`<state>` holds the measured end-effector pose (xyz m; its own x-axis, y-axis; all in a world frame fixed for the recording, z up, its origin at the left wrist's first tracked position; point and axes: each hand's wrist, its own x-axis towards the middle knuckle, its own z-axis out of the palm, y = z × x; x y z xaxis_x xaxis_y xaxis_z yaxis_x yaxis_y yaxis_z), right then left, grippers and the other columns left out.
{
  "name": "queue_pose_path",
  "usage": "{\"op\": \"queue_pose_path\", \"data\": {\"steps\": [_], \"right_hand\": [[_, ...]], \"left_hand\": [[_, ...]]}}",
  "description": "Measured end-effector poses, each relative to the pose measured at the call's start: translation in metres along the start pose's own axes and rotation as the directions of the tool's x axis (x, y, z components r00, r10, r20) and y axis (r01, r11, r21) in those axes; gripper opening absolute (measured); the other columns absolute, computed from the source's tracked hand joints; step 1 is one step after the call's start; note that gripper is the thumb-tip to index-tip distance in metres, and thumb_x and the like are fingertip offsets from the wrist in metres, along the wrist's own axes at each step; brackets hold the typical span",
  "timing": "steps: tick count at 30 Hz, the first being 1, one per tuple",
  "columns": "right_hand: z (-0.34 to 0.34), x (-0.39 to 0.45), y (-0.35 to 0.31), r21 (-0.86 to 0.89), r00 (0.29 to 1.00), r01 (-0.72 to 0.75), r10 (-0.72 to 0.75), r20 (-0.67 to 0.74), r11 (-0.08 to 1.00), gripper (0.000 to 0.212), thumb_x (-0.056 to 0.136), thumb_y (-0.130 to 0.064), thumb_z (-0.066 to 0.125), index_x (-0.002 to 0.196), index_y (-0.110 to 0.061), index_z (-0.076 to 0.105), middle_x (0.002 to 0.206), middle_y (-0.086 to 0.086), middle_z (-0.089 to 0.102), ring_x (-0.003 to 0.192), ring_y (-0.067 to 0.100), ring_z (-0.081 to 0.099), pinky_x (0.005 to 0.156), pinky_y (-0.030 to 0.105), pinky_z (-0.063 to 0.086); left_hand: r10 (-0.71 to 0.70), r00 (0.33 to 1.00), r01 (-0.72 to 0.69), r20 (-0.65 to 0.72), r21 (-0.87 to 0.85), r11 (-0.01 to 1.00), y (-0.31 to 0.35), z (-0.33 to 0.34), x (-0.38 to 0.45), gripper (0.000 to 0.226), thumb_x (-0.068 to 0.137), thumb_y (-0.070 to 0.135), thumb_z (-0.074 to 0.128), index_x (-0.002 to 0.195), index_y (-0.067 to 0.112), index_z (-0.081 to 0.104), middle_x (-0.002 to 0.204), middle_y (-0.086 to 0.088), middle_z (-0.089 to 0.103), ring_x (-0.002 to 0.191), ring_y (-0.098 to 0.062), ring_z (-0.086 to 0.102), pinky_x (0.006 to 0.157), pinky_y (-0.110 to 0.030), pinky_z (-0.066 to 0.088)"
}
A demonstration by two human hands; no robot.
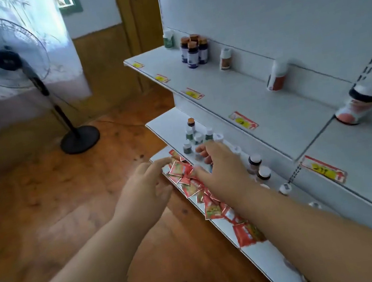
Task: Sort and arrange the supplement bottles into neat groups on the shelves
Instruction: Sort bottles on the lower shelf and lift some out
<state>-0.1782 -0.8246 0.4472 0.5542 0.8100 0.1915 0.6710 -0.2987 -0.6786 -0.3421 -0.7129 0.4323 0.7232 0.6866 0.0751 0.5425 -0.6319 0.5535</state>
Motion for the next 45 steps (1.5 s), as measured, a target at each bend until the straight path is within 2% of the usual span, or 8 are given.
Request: {"op": "queue_pose_path", "data": {"steps": [6, 14, 19, 22, 27, 31, 37, 45], "right_hand": [[0.079, 0.105, -0.024, -0.006, 0.997, -0.061, 0.061, 0.055, 0.998, 0.026, 0.089, -0.027, 0.064, 0.113, -0.026, 0.055, 0.107, -0.004, 0.056, 0.095, 0.011, 0.054, 0.086, 0.033, 0.050], [0.180, 0.228, -0.027, -0.054, 0.945, -0.325, 0.322, -0.054, 0.944, 0.025, 0.089, -0.027, 0.065, 0.111, -0.030, 0.052, 0.111, -0.007, 0.055, 0.099, 0.009, 0.055, 0.080, 0.022, 0.045], [0.242, 0.291, 0.028, -0.065, 0.889, -0.456, 0.450, -0.089, 0.888, 0.028, 0.089, -0.025, 0.067, 0.114, -0.027, 0.056, 0.109, -0.009, 0.055, 0.095, 0.003, 0.054, 0.072, 0.006, 0.039], [0.288, 0.318, 0.088, -0.051, 0.858, -0.509, 0.502, -0.104, 0.859, 0.030, 0.088, -0.024, 0.067, 0.116, -0.026, 0.056, 0.109, -0.008, 0.056, 0.094, 0.003, 0.055, 0.078, 0.016, 0.045], [0.343, 0.354, 0.178, -0.123, 0.826, -0.563, 0.553, -0.106, 0.817, 0.032, 0.089, -0.026, 0.066, 0.119, -0.024, 0.055, 0.114, -0.007, 0.051, 0.098, 0.004, 0.052, 0.082, 0.022, 0.042], [0.366, 0.392, 0.247, -0.245, 0.814, -0.581, 0.553, -0.177, 0.777, 0.037, 0.090, -0.023, 0.064, 0.125, -0.020, 0.055, 0.121, 0.002, 0.051, 0.106, 0.019, 0.055, 0.090, 0.030, 0.045], [0.382, 0.453, 0.311, -0.283, 0.668, -0.742, 0.707, -0.234, 0.607, 0.046, 0.094, -0.027, 0.056, 0.138, -0.021, 0.043, 0.133, 0.009, 0.048, 0.112, 0.028, 0.054, 0.082, 0.028, 0.036], [0.398, 0.471, 0.334, -0.416, 0.714, -0.694, 0.637, -0.290, 0.588, 0.023, 0.092, -0.020, 0.058, 0.112, -0.016, 0.049, 0.120, 0.008, 0.050, 0.097, 0.030, 0.056, 0.077, 0.034, 0.042]], "left_hand": [[-0.033, 0.999, 0.031, 0.033, 0.037, 0.999, -0.096, -0.037, 0.084, 0.060, 0.089, 0.027, 0.067, 0.140, 0.045, 0.042, 0.120, 0.015, 0.048, 0.099, -0.009, 0.055, 0.084, -0.029, 0.050], [0.133, 0.972, -0.137, 0.196, 0.009, 0.991, -0.208, -0.049, 0.271, 0.060, 0.091, 0.029, 0.067, 0.143, 0.044, 0.040, 0.130, 0.007, 0.053, 0.111, -0.015, 0.058, 0.092, -0.035, 0.054], [0.191, 0.937, -0.183, 0.291, -0.056, 0.982, -0.255, 0.019, 0.369, 0.058, 0.092, 0.028, 0.065, 0.141, 0.046, 0.039, 0.127, 0.008, 0.053, 0.108, -0.013, 0.059, 0.085, -0.028, 0.054], [0.204, 0.916, -0.187, 0.345, -0.084, 0.979, -0.288, 0.081, 0.402, 0.056, 0.091, 0.031, 0.064, 0.139, 0.047, 0.040, 0.122, 0.010, 0.054, 0.102, -0.012, 0.059, 0.084, -0.031, 0.055], [0.155, 0.914, -0.102, 0.375, -0.158, 0.982, -0.337, 0.171, 0.444, 0.055, 0.089, 0.029, 0.068, 0.137, 0.044, 0.044, 0.114, 0.016, 0.054, 0.093, -0.005, 0.057, 0.075, -0.021, 0.046], [0.164, 0.884, -0.074, 0.437, -0.216, 0.974, -0.355, 0.238, 0.480, 0.054, 0.091, 0.027, 0.066, 0.138, 0.042, 0.045, 0.117, 0.014, 0.055, 0.095, -0.007, 0.057, 0.076, -0.021, 0.045], [0.174, 0.858, -0.033, 0.484, -0.287, 0.957, -0.358, 0.295, 0.517, 0.053, 0.093, 0.031, 0.065, 0.139, 0.043, 0.042, 0.118, 0.013, 0.054, 0.095, -0.008, 0.059, 0.081, -0.033, 0.058], [0.171, 0.849, -0.029, 0.499, -0.280, 0.960, -0.363, 0.317, 0.538, 0.052, 0.093, 0.031, 0.065, 0.139, 0.041, 0.043, 0.120, 0.010, 0.056, 0.096, -0.009, 0.058, 0.082, -0.032, 0.056]]}}
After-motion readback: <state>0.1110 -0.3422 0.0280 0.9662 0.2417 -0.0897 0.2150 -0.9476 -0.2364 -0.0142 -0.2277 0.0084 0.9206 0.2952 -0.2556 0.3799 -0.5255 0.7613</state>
